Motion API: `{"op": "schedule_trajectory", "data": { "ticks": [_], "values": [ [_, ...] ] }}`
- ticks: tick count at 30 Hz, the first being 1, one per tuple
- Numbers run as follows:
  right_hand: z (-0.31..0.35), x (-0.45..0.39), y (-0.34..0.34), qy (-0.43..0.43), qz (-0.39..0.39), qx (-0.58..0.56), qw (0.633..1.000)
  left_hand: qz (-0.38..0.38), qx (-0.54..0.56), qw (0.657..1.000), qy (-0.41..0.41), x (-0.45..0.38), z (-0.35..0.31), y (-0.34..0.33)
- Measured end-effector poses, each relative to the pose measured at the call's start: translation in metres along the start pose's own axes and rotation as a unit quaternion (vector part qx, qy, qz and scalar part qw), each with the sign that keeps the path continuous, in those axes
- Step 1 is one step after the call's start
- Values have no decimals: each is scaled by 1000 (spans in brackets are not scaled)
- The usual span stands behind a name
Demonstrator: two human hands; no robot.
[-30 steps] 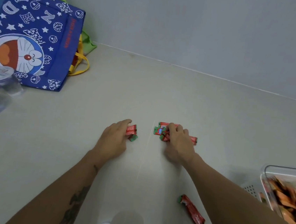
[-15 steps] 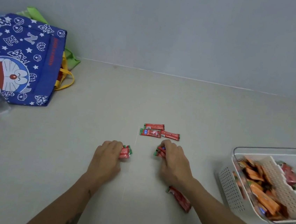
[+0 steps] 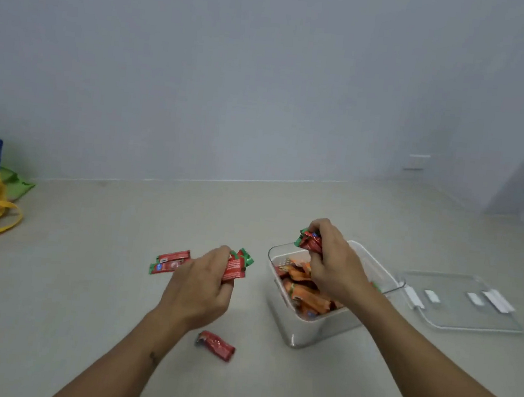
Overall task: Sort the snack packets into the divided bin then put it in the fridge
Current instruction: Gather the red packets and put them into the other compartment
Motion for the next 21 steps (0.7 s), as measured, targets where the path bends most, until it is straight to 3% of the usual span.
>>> {"op": "schedule_trajectory", "data": {
  "ticks": [6,11,16,21],
  "values": [
    [-62,-1,40,-98,11,46,994,42,-2,998,-48,-29,-70,-12],
    [-103,3,51,-155,94,39,983,83,0,996,-27,-47,-118,-26],
    [-121,17,80,-137,159,33,977,110,-1,994,20,-62,-152,-49],
    [-136,44,101,-51,284,193,938,140,11,987,80,-85,-179,-80]
  ]
}}
Point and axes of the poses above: each hand's wrist, its own x-axis away from the middle knuckle, its own y-axis out of the back of the hand, z = x × y, the point moved 2 cm from there along -x, towards the middle knuckle, and after that the axes turned 9 degrees about -x, right-handed, at the moved point
